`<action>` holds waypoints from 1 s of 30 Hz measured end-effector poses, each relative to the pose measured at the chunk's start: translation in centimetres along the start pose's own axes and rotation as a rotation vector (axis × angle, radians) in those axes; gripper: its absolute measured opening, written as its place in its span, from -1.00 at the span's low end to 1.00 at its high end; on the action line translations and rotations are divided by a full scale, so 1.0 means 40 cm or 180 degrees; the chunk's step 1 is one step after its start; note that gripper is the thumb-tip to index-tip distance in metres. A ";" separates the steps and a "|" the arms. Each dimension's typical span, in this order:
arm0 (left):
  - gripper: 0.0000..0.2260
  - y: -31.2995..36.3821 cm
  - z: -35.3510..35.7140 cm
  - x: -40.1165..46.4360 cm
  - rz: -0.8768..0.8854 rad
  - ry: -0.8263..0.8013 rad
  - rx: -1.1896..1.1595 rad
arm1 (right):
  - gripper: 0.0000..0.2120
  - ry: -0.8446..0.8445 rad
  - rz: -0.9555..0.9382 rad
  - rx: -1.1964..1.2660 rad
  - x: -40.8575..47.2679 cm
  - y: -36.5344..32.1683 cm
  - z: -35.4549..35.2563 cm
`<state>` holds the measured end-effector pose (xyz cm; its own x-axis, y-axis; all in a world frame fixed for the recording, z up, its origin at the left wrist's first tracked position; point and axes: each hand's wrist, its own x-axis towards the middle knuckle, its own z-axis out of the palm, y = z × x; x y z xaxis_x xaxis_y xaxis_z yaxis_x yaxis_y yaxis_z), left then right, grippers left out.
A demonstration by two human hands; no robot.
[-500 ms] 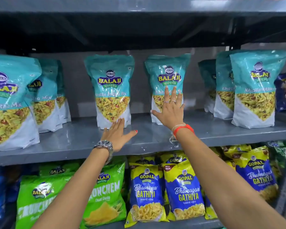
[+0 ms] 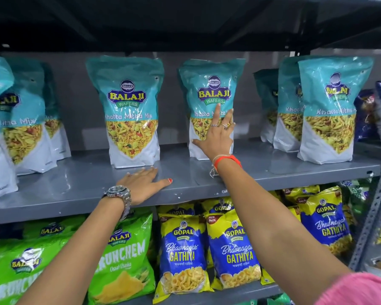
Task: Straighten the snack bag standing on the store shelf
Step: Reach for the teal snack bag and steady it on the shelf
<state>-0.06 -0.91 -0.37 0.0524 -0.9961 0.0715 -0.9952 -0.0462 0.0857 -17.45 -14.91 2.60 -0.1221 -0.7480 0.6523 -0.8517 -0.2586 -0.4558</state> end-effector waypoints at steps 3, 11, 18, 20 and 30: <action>-0.33 -0.001 0.005 0.001 -0.0010 0.0011 0.0045 | 0.16 0.0080 -0.0033 0.0057 -0.002 0.003 0.003; -0.33 0.000 0.000 -0.003 0.0032 -0.0002 0.0052 | 0.11 0.0130 -0.0069 0.0154 -0.024 0.007 -0.023; -0.27 -0.013 0.001 0.004 0.0029 0.0040 -0.0103 | 0.14 0.0169 -0.0139 0.0367 -0.077 0.020 -0.078; -0.25 -0.014 0.003 0.004 0.0023 0.0049 -0.0098 | 0.14 0.0153 -0.0146 0.0384 -0.094 0.023 -0.098; -0.14 -0.007 -0.002 -0.003 -0.0015 0.0064 -0.0098 | 0.13 0.0217 -0.0259 0.0403 -0.172 0.028 -0.182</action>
<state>0.21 -0.77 -0.34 0.0590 -0.9941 0.0908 -0.9920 -0.0482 0.1165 -21.28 -5.61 2.03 -0.0931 -0.6794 0.7279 -0.7897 -0.3949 -0.4696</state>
